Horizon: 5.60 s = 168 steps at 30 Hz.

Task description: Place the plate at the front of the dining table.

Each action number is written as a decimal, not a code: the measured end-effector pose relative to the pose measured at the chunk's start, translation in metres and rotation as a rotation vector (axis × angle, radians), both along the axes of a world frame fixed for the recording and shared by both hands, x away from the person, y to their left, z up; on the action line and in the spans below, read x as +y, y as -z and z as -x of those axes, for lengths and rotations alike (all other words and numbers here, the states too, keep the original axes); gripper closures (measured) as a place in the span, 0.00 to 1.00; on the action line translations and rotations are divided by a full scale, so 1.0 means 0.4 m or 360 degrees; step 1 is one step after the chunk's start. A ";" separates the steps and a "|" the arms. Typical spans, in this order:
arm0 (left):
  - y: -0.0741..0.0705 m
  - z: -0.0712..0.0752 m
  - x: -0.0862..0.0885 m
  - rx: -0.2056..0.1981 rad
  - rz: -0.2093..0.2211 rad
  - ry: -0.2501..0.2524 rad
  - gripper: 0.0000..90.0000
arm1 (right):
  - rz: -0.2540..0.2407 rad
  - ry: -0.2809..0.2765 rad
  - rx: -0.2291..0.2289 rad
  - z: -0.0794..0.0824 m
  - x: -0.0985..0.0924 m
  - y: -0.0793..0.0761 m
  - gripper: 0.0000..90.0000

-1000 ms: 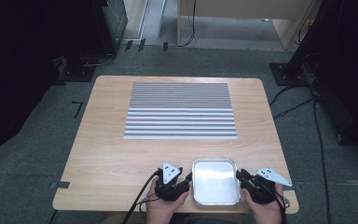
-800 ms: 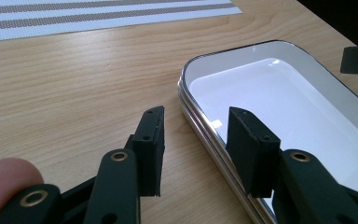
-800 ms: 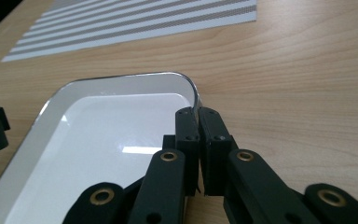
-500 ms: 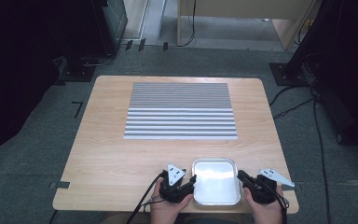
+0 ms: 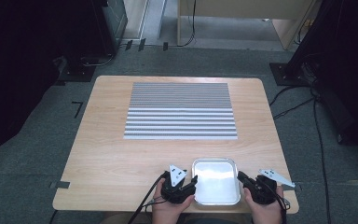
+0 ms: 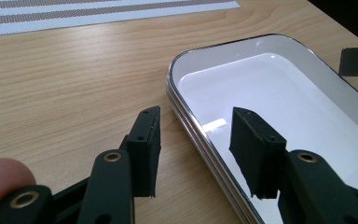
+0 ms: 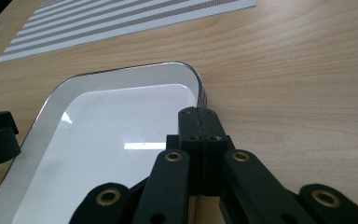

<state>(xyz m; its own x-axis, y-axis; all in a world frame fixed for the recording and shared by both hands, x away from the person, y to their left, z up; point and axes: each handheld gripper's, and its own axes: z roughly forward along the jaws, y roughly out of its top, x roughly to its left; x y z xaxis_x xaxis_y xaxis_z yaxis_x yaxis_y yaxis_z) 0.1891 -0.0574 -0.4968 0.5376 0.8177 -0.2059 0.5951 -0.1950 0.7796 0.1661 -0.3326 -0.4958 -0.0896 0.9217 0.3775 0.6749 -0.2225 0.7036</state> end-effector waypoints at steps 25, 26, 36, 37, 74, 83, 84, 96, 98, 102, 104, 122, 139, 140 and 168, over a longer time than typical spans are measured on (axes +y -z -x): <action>0.024 0.014 -0.031 0.0003 -0.0082 0.0015 0.64 | 0.0165 0.0127 -0.0001 0.008 0.048 0.003 1.00; 0.025 0.013 -0.030 0.0004 -0.0089 0.0017 0.64 | 0.0143 0.0133 -0.0001 0.008 0.045 0.004 1.00; 0.020 0.014 -0.029 -0.0003 -0.0077 -0.0002 0.57 | 0.0074 0.0208 -0.0091 0.018 0.037 -0.017 1.00; 0.019 0.015 -0.031 -0.0004 -0.0071 -0.0005 0.57 | 0.0066 0.0216 -0.0098 0.020 0.034 -0.020 1.00; 0.001 0.043 -0.079 -0.0003 -0.0031 0.0030 0.55 | 0.0009 0.0290 -0.0065 0.013 -0.005 0.000 1.00; -0.014 0.027 -0.066 0.0029 0.0110 0.0023 0.62 | -0.0096 0.0324 -0.0133 0.023 -0.012 -0.012 1.00; -0.015 0.024 -0.063 0.0046 0.0138 0.0030 0.66 | -0.0104 0.0318 -0.0144 0.025 -0.007 -0.015 1.00; -0.027 0.003 -0.034 0.0041 0.0187 -0.0090 0.84 | -0.0107 0.0285 -0.0187 0.032 0.035 -0.018 1.00; -0.026 0.004 -0.033 0.0017 0.0161 -0.0114 0.86 | -0.0109 0.0290 -0.0177 0.032 0.041 -0.015 1.00; -0.026 0.002 -0.026 0.0003 0.0143 -0.0138 0.90 | -0.0068 0.0283 -0.0198 0.035 0.061 -0.015 1.00; -0.025 -0.003 -0.018 0.0024 0.0156 -0.0146 0.90 | -0.0043 0.0269 -0.0204 0.034 0.069 -0.015 1.00; -0.028 -0.036 0.064 0.0045 0.0193 -0.0268 0.95 | 0.0122 0.0117 -0.0227 -0.020 0.158 -0.042 0.99; -0.072 -0.128 0.137 0.0018 0.0222 -0.0359 0.97 | 0.0106 0.0041 -0.0211 -0.131 0.223 -0.084 1.00; -0.077 -0.136 0.140 0.0016 0.0221 -0.0359 0.97 | 0.0106 0.0038 -0.0213 -0.139 0.226 -0.089 1.00; -0.148 -0.325 0.229 -0.0027 0.0314 -0.0425 0.99 | 0.0100 -0.0040 -0.0242 -0.340 0.306 -0.172 1.00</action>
<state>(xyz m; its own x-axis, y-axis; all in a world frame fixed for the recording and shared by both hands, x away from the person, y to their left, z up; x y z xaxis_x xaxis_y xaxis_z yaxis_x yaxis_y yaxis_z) 0.3190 0.0342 -0.4374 0.3145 0.8755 -0.3669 0.5913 0.1217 0.7972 0.3022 -0.2104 -0.4268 -0.1646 0.9398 0.2996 0.5645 -0.1594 0.8099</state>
